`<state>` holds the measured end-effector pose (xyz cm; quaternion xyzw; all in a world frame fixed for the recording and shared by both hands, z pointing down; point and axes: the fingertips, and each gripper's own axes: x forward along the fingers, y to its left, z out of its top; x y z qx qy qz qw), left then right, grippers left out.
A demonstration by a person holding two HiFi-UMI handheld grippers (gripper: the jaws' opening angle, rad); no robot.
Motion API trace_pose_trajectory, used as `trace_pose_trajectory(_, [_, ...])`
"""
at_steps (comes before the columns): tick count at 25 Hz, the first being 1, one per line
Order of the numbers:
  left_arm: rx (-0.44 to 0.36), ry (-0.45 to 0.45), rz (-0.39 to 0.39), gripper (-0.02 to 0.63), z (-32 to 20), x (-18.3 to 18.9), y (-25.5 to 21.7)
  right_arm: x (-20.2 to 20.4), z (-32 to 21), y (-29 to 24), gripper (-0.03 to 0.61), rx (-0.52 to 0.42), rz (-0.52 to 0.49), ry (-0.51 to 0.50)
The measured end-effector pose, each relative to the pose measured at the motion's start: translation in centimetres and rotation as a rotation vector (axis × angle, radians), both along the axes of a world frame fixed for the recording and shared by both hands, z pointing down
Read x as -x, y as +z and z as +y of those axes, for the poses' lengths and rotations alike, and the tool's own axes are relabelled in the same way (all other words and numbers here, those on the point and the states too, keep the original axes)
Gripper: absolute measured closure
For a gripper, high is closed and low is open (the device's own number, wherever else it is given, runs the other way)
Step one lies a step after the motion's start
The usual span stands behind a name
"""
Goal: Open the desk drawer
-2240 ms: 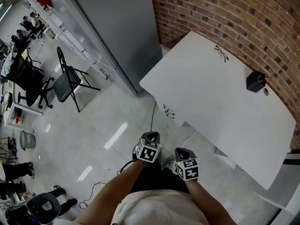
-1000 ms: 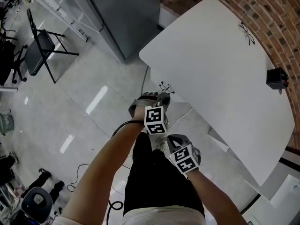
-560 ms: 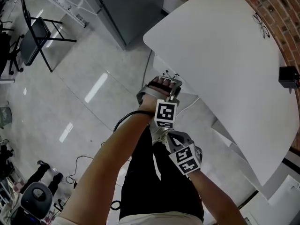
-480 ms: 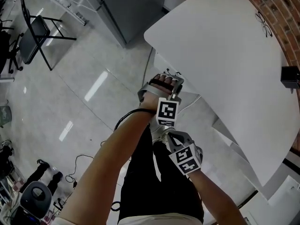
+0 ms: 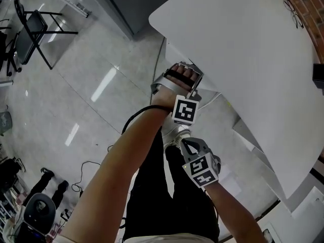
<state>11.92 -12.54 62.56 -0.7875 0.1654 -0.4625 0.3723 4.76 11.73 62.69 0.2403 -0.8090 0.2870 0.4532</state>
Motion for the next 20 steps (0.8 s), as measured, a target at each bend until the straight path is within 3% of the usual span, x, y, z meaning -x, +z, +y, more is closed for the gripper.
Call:
trace_pose_trajectory(3, [-0.078, -0.033, 0.001, 0.514, -1.2, -0.7, -0.9, -0.4, 0.0, 0.0, 0.563, -0.004, -0.008, 0.006])
trace_pose_trajectory(8, [-0.048, 0.021, -0.064, 0.514, -0.7, -1.9, 1.0, -0.6, 0.5, 0.1, 0.563, -0.005, -0.016, -0.001])
trace_pose_trajectory(10, [-0.079, 0.036, -0.121, 0.513, -1.0, -2.0, 1.4, -0.7, 0.8, 0.3, 0.563, -0.001, -0.019, -0.004])
trace_pose_trajectory(16, [-0.171, 0.103, -0.159, 0.512, -0.8, -1.8, 1.7, -0.9, 1.8, 0.8, 0.563, 0.015, -0.018, -0.012])
trace_pose_trajectory(20, [-0.149, 0.133, -0.168, 0.435, -0.2, -1.8, 2.7, -0.6, 1.5, 0.9, 0.563, 0.012, -0.022, -0.012])
